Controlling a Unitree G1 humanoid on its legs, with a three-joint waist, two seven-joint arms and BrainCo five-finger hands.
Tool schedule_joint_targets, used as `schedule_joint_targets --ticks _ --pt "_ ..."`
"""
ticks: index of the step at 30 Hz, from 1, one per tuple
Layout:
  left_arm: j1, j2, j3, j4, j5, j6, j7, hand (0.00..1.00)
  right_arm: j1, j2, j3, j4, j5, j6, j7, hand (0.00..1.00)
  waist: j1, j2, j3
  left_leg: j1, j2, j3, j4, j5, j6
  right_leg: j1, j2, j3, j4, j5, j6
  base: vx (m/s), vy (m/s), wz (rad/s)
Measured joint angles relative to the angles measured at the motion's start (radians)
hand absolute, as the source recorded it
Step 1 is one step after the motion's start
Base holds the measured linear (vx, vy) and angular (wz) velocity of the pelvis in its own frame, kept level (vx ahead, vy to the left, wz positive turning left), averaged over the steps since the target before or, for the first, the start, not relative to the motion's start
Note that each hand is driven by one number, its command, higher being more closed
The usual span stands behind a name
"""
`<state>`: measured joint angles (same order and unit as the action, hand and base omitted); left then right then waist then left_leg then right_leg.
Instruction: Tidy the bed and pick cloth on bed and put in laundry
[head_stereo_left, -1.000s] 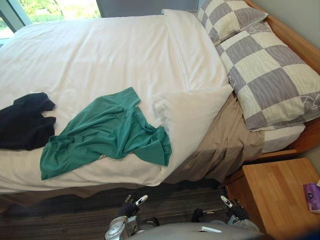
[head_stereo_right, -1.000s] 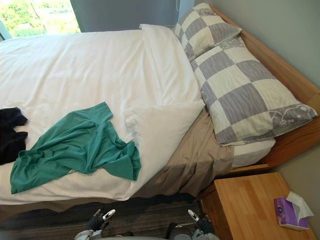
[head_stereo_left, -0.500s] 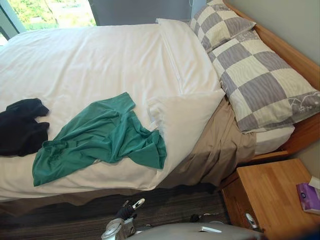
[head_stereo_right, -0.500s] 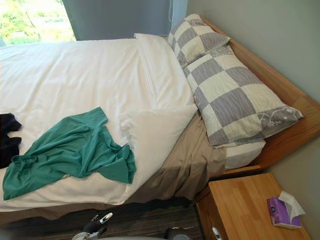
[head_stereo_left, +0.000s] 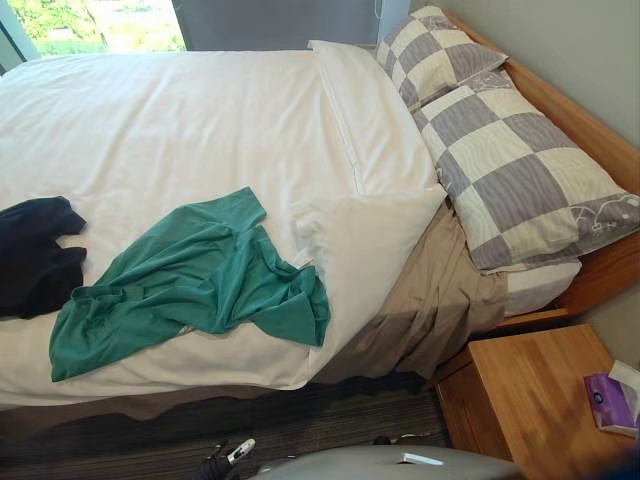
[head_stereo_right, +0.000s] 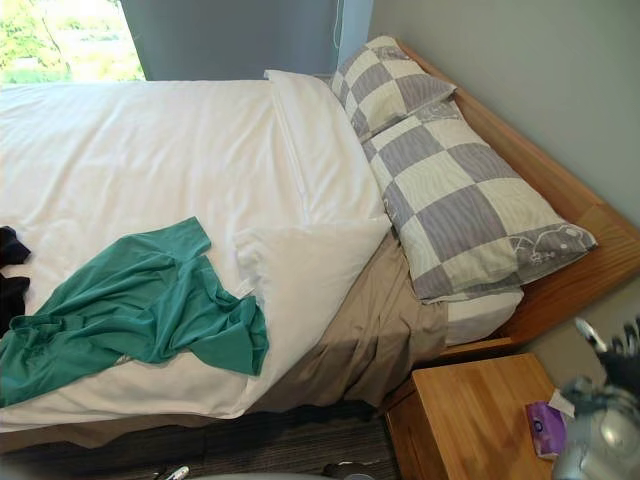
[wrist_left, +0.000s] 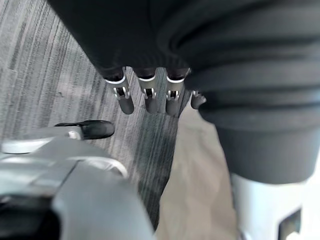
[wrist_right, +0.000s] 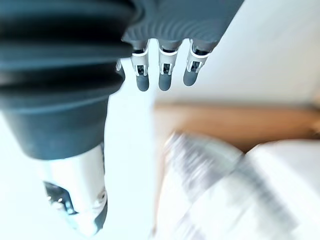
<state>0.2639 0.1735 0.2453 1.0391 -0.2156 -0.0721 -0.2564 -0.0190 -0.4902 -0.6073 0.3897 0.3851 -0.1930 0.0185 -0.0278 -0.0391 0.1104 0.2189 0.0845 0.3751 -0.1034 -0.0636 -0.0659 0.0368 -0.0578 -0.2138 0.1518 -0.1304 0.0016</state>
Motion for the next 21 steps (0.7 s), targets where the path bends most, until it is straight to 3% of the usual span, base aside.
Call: schedule_joint_targets --ticks 10,16,21 --pt "-0.006 0.000 -0.050 -0.020 0.004 0.014 0.021 0.00 -0.352 -0.083 0.415 -0.070 -0.211 0.150 0.034 0.00 0.022 0.013 0.004 -0.046 -0.020 -0.073 0.005 0.017 0.022 -0.011 -0.025 -0.048 0.004 0.000 0.000 -0.01 0.001 0.21" --pt "-0.072 0.022 -0.050 -0.027 0.009 0.022 0.021 0.00 -0.562 -0.121 0.597 -0.069 -0.341 0.169 0.054 0.00 0.049 -0.005 0.075 -0.105 -0.023 -0.131 0.026 0.027 0.034 -0.030 -0.032 -0.047 0.005 0.007 -0.001 -0.04 -0.006 0.33" --pt "-0.182 0.084 -0.049 -0.061 0.006 0.025 0.023 0.00 -0.807 -0.121 0.737 -0.005 -0.372 0.202 0.042 0.00 0.099 -0.033 0.170 -0.241 -0.005 -0.167 0.113 0.027 0.032 -0.101 -0.026 -0.047 -0.007 0.039 -0.025 -0.04 -0.030 0.26"
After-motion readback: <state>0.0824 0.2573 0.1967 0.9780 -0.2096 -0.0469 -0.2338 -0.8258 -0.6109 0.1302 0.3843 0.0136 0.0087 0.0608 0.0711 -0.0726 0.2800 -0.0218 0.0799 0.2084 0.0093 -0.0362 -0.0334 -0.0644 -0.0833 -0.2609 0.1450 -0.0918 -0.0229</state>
